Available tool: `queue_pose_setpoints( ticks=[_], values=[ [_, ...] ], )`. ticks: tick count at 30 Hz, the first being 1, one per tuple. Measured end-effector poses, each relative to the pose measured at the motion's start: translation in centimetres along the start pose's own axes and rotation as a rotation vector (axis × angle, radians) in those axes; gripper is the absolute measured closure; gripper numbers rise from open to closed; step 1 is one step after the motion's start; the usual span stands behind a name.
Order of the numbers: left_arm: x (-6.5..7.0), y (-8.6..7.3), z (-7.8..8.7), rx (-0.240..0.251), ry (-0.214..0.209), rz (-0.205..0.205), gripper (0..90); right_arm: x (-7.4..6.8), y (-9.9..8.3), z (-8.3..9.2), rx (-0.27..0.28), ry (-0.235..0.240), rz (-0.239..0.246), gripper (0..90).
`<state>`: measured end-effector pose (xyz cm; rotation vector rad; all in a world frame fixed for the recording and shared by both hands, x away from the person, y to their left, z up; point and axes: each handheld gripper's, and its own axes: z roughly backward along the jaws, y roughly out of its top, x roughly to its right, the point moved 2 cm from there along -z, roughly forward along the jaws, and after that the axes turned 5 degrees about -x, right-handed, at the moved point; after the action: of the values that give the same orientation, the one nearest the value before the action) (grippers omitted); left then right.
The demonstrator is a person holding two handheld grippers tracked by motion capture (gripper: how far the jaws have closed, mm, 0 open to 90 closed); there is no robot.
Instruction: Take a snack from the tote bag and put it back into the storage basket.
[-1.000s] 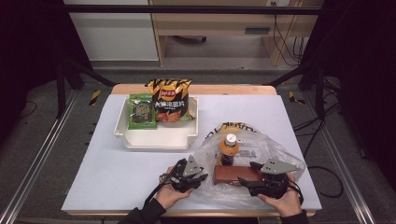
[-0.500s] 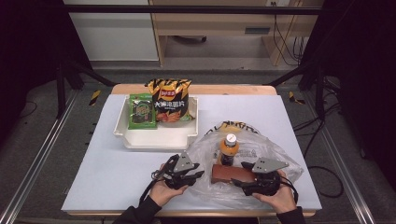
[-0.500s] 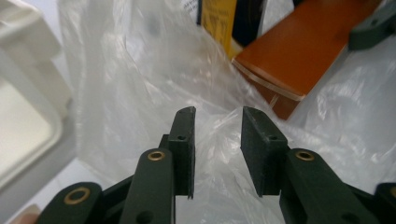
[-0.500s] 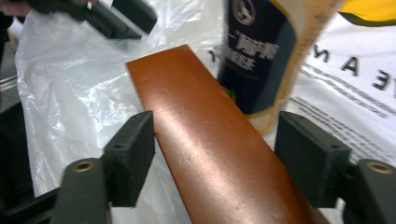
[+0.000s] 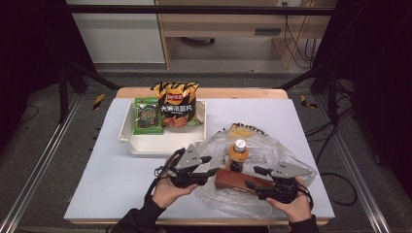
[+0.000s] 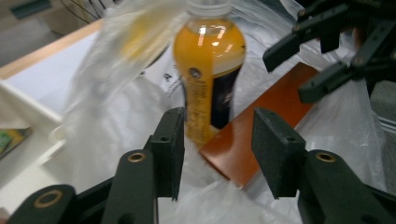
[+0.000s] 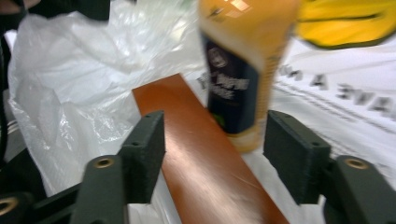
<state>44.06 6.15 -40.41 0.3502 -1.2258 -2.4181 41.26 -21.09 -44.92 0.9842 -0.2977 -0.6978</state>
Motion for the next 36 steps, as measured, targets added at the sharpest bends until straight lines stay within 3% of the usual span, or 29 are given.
queue_pose_setpoints(
  ticks=[6, 8, 14, 17, 24, 27, 31, 36],
  values=[
    [0.8, 0.3, -3.3, -0.112, -0.021, -0.061, 49.3, -0.2, -1.3, 2.3, 0.01, -0.046, -0.075, 61.2],
    [0.9, -0.1, -4.1, -0.152, -0.024, -0.078, 46.2, -0.3, -1.7, 2.8, 0.003, -0.043, -0.096, 67.9],
    [1.0, -1.2, -5.4, -0.209, -0.048, -0.101, 35.6, -0.7, -2.8, 3.6, -0.058, -0.028, -0.139, 81.3],
    [0.8, -1.5, -5.6, -0.23, -0.051, -0.119, 30.8, -0.8, -3.3, 3.6, -0.089, -0.03, -0.147, 83.7],
    [0.7, -1.8, -6.7, -0.257, -0.084, -0.142, 24.1, -0.8, -3.5, 3.6, -0.073, -0.032, -0.15, 83.7],
    [0.7, -1.9, -7.1, -0.271, -0.092, -0.15, 24.0, -0.9, -3.5, 3.9, -0.084, -0.033, -0.146, 83.7],
    [0.3, -2.0, -7.6, -0.281, -0.135, -0.138, 23.5, -0.9, -3.8, 4.2, -0.083, -0.031, -0.151, 83.9],
    [0.5, -2.1, -7.3, -0.303, -0.122, -0.156, 27.4, -0.8, -3.8, 3.8, -0.059, -0.056, -0.145, 83.2]
  ],
)
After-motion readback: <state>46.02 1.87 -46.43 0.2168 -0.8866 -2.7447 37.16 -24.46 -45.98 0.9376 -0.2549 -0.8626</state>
